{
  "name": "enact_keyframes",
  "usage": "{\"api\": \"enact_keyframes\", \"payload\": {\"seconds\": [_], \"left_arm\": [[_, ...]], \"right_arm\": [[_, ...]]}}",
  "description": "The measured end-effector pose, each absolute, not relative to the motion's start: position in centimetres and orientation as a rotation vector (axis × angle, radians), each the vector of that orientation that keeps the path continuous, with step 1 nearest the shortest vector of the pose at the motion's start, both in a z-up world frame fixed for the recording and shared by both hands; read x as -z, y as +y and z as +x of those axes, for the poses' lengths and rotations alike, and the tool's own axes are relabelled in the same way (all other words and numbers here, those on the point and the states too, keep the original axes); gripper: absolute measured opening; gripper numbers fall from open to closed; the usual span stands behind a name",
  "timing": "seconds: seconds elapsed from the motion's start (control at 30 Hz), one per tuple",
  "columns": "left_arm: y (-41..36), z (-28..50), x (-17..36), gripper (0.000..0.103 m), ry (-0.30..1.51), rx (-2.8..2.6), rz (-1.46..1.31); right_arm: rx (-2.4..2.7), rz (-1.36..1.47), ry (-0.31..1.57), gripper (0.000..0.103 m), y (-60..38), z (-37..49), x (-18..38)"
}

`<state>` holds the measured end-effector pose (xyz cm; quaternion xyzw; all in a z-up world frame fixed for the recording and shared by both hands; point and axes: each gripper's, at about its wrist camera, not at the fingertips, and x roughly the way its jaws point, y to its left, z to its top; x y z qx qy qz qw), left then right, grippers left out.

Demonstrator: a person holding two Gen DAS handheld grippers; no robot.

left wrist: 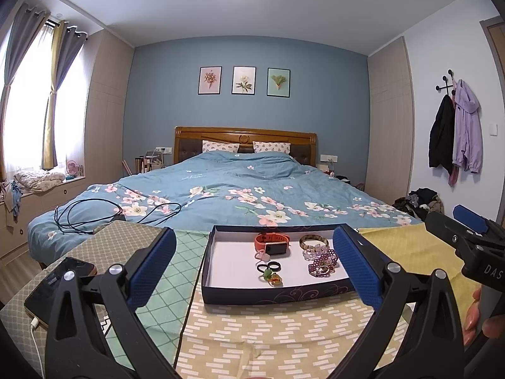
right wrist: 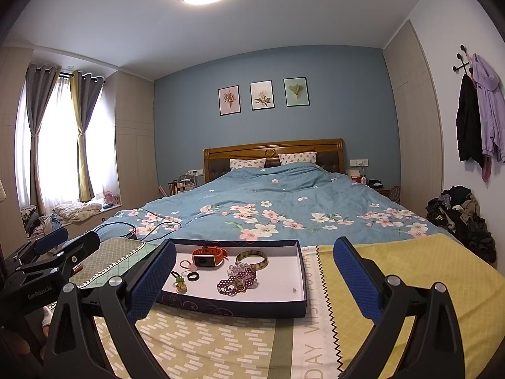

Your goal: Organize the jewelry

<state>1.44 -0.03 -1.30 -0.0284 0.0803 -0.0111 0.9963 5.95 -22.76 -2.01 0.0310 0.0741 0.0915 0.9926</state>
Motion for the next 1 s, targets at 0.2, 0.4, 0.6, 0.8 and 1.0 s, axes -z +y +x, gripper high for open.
{"api": "enact_keyframes", "payload": {"seconds": [0.2, 0.4, 0.6, 0.8, 1.0], "left_arm": [[-0.14, 1.39, 1.27, 0.098, 0.162, 0.022, -0.053], [-0.13, 1.40, 1.37, 0.098, 0.162, 0.022, -0.054], [-0.13, 1.38, 1.34, 0.098, 0.170, 0.022, -0.055], [-0.15, 1.41, 1.29, 0.098, 0.171, 0.022, -0.053], [-0.08, 1.52, 1.24, 0.098, 0.175, 0.019, -0.052]], "right_arm": [[-0.184, 0.063, 0.148, 0.096, -22.79, 5.96, 2.03], [-0.185, 0.062, 0.152, 0.096, -22.64, 6.05, 2.07], [-0.187, 0.065, 0.151, 0.096, -22.68, 6.00, 2.08], [-0.186, 0.064, 0.151, 0.096, -22.78, 5.93, 2.08], [-0.185, 0.066, 0.152, 0.096, -22.89, 5.96, 2.08]]}}
